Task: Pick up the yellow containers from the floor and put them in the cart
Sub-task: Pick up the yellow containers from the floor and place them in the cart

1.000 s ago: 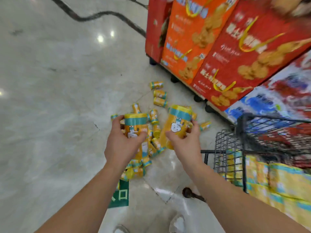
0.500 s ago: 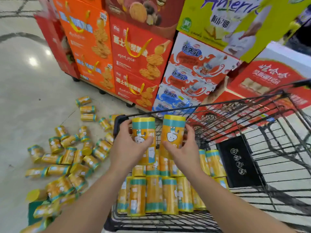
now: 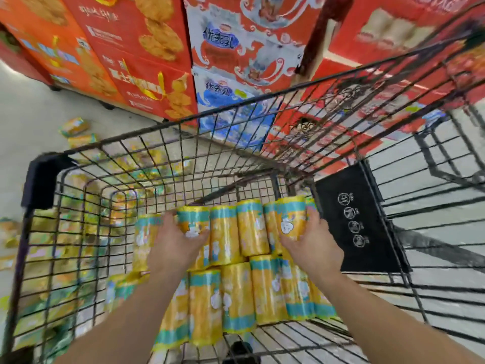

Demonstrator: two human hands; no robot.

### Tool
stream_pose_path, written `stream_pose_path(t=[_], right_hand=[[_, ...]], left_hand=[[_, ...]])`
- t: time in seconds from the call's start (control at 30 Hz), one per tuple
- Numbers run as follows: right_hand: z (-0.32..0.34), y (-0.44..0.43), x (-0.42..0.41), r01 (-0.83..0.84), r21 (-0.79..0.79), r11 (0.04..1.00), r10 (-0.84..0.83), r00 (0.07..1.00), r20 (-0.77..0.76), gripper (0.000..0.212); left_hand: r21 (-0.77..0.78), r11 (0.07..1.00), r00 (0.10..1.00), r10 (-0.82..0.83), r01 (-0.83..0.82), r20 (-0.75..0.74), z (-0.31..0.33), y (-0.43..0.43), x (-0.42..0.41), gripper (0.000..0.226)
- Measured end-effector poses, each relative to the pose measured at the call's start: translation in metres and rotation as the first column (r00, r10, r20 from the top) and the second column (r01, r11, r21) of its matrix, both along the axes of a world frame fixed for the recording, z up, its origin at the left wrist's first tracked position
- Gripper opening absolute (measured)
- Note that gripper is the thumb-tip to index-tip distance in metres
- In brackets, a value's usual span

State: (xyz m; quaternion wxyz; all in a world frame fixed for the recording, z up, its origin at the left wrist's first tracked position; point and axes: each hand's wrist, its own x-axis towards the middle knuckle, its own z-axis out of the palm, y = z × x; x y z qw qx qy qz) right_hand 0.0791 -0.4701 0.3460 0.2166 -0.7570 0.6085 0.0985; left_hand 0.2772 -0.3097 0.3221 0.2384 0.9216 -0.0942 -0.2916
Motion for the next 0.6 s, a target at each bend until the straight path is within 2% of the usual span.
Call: stream_pose_path(t=[0.17, 0.33, 0.43, 0.6], right_hand=[[-0.010, -0.004, 0.007, -0.101, -0.004, 0.995, 0.100, 0.990, -0.102, 0.092], [0.001, -0.008, 0.012, -0.134, 0.045, 0.990, 0.139, 0.979, -0.150, 0.099], [0.020, -0.003, 0.026, -0.145, -0.003, 0.989, 0.143, 0.980, -0.139, 0.108], [0.075, 0.021, 0.082, -0.240, -0.112, 0.964, 0.243, 0.970, 0.005, 0.094]], left_hand=[[0.028, 0.999, 0.999, -0.017, 0.018, -0.043, -0.021, 0.002, -0.003, 0.064], [-0.024, 1.000, 0.990, -0.015, 0.012, -0.138, -0.010, 0.010, 0.006, 0.084], [-0.078, 0.997, 0.996, -0.012, 0.005, -0.090, 0.013, 0.018, 0.016, 0.079], [-0.212, 0.977, 0.996, -0.002, 0.020, 0.085, 0.085, 0.042, 0.058, 0.065]])
